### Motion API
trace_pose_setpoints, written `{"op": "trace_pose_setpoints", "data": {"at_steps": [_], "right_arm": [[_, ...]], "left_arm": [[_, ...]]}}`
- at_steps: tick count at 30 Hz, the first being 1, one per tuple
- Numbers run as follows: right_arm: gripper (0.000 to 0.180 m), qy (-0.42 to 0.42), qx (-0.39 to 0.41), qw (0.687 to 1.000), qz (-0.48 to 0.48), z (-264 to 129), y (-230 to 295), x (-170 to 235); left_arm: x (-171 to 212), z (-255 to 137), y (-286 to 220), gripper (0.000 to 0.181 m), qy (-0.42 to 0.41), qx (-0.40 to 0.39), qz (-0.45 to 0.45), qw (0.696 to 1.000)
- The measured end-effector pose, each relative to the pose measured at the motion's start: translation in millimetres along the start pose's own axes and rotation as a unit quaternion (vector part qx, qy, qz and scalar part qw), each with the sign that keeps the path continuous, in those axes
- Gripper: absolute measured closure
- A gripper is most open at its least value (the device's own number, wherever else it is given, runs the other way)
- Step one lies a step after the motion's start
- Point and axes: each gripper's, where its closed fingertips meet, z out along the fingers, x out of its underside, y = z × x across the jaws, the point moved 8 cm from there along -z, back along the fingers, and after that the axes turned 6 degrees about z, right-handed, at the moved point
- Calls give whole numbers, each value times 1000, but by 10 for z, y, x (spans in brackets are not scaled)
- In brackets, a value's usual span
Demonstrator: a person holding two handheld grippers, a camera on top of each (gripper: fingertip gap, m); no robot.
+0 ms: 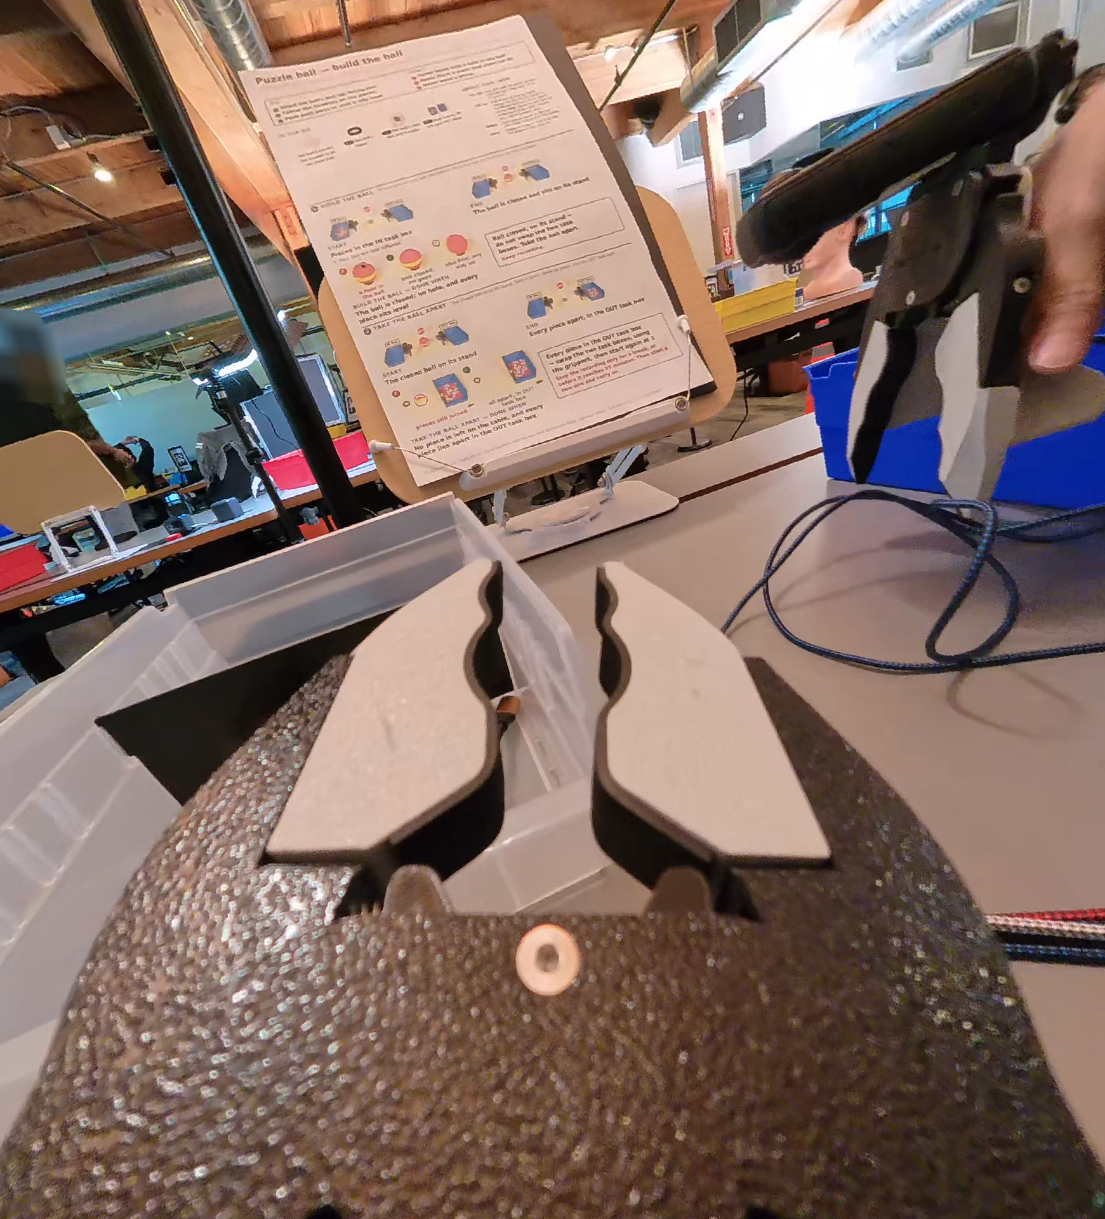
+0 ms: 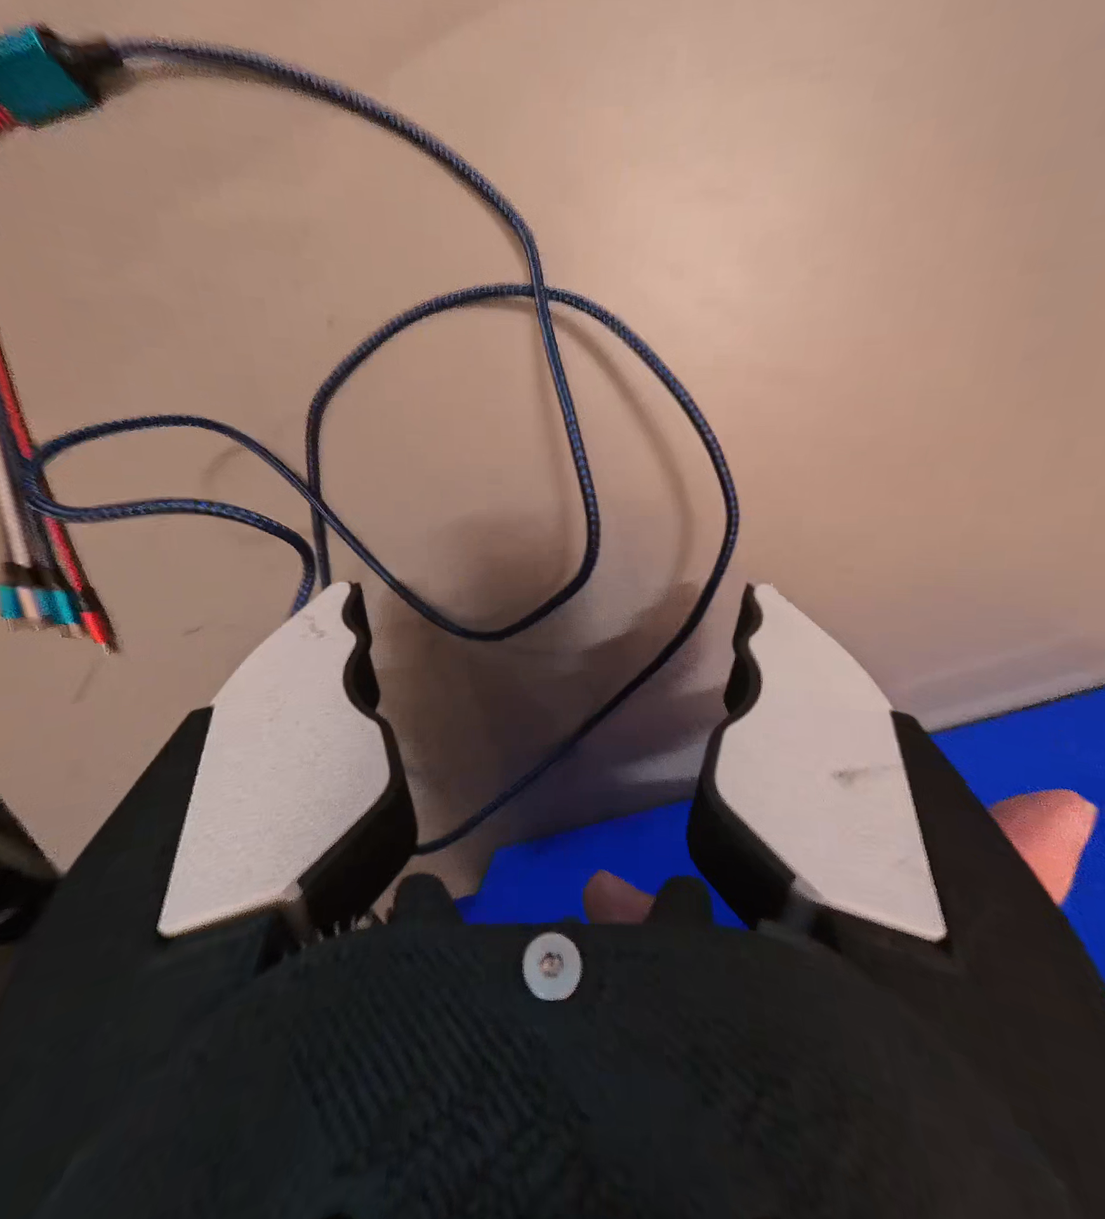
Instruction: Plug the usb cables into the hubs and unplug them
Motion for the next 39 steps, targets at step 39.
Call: {"op": "trace_pose_setpoints", "data": {"at_steps": [39], "right_arm": [[34, 32, -42, 998, -45, 88, 357, 124]], "left_arm": [[-9, -10, -61, 154, -10, 22, 6, 1000]]}}
